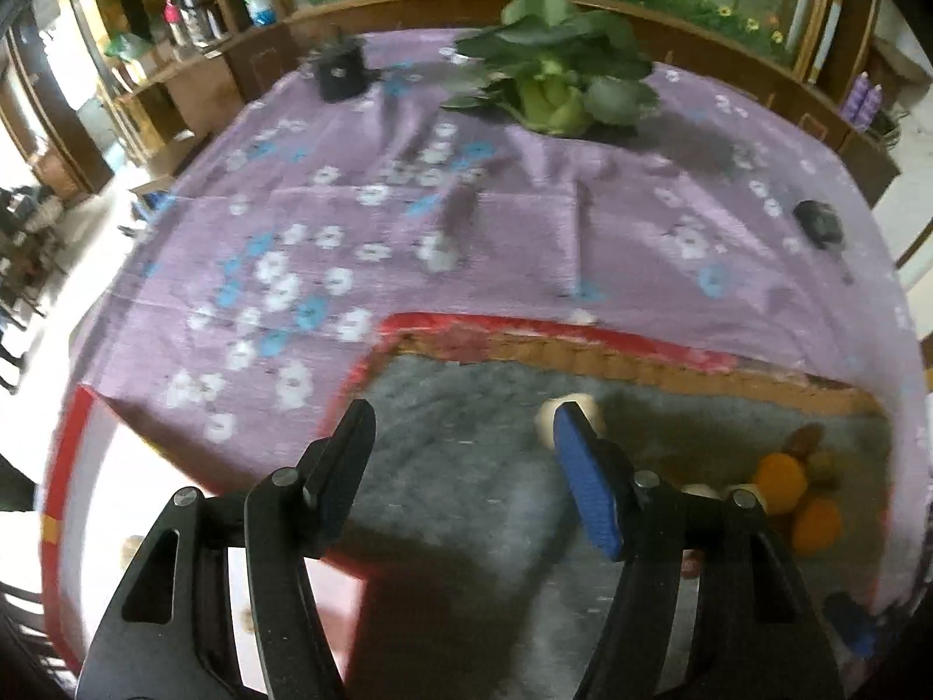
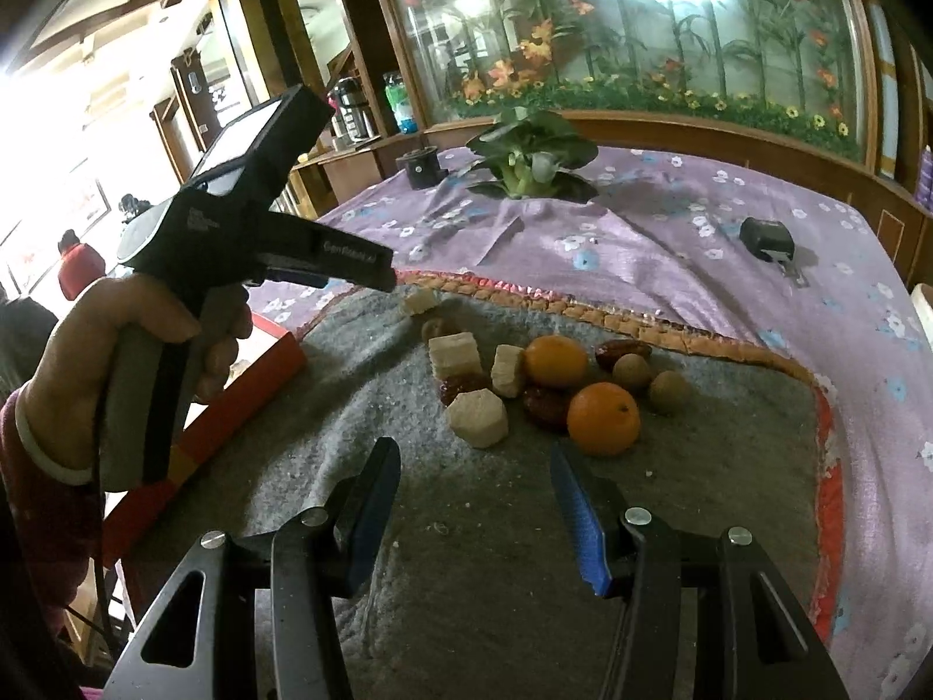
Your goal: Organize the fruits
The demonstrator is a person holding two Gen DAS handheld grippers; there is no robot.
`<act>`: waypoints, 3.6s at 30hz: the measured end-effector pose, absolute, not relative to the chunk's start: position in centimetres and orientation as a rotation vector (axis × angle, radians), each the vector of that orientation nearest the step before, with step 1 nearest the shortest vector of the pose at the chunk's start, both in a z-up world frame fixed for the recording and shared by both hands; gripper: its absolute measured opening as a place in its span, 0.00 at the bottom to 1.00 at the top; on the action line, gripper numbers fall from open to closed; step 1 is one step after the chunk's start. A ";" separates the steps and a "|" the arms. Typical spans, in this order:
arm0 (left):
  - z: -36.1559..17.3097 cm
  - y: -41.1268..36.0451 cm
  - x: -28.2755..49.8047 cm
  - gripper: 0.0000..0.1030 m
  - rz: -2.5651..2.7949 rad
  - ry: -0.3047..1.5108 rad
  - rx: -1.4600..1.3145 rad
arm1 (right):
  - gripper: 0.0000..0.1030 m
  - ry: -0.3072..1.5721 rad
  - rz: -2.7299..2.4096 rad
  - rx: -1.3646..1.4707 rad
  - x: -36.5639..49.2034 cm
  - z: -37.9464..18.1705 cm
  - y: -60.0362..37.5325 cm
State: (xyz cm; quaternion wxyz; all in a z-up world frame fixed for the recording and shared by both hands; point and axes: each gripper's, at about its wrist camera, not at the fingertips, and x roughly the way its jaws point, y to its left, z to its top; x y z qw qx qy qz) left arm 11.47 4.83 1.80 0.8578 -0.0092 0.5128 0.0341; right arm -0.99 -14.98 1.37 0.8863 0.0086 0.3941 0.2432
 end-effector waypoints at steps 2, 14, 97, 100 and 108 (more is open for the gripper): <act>1.5 4.1 11.8 0.63 0.040 1.097 -0.047 | 0.51 0.823 0.507 0.025 -0.9 1.3 -15.1; -0.8 3.2 13.8 0.31 -0.012 1.164 -0.121 | 0.51 0.824 0.524 0.030 -1.0 1.1 -15.1; 0.5 21.8 -4.0 0.41 0.253 1.045 -0.193 | 0.40 0.886 0.864 -0.226 -2.3 0.2 8.4; 1.2 21.6 -4.5 0.44 0.258 1.013 -0.202 | 0.40 0.850 0.840 -0.220 -3.0 1.0 7.7; 3.3 18.6 -5.1 0.44 0.234 0.947 -0.156 | 0.41 0.820 0.775 -0.166 -4.1 2.2 2.9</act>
